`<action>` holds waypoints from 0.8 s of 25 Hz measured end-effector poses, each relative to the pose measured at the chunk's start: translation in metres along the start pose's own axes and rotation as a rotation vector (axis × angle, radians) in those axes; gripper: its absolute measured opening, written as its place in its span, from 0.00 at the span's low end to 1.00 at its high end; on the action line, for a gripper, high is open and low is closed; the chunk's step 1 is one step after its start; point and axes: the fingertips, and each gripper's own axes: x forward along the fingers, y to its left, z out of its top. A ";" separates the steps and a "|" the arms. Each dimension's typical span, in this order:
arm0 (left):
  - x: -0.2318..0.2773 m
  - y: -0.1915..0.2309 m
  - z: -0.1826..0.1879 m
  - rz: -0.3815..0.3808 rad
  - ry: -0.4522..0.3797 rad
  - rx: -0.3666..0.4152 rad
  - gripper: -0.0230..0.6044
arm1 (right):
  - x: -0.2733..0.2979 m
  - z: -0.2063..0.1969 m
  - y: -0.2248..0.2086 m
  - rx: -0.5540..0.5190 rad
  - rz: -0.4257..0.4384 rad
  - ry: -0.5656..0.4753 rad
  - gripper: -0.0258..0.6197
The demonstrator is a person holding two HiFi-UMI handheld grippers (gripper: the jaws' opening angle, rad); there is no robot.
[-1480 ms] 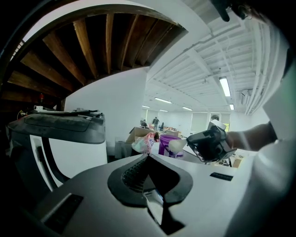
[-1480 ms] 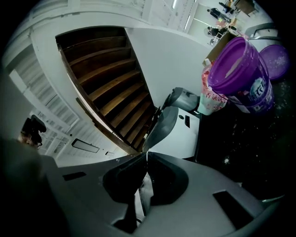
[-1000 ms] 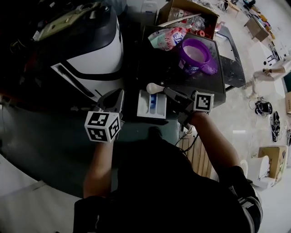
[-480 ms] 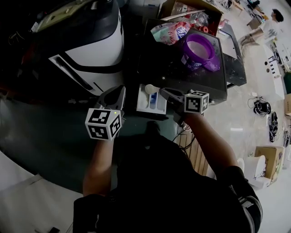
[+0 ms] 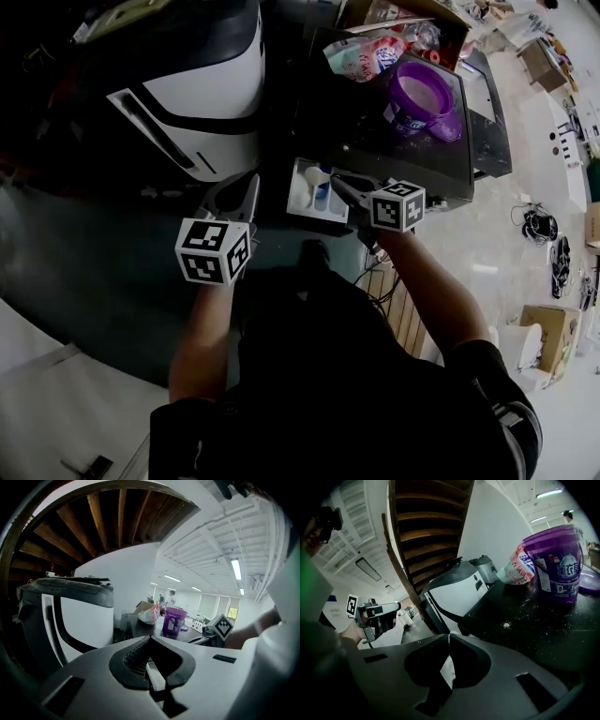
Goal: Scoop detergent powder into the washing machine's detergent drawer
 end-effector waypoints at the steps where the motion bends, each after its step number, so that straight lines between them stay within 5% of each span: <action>1: -0.002 0.000 -0.001 0.002 -0.001 -0.002 0.05 | 0.001 -0.002 0.001 -0.018 -0.008 0.008 0.07; 20: -0.021 0.010 -0.006 0.015 -0.022 -0.018 0.05 | 0.029 -0.015 0.009 -0.445 -0.151 0.161 0.07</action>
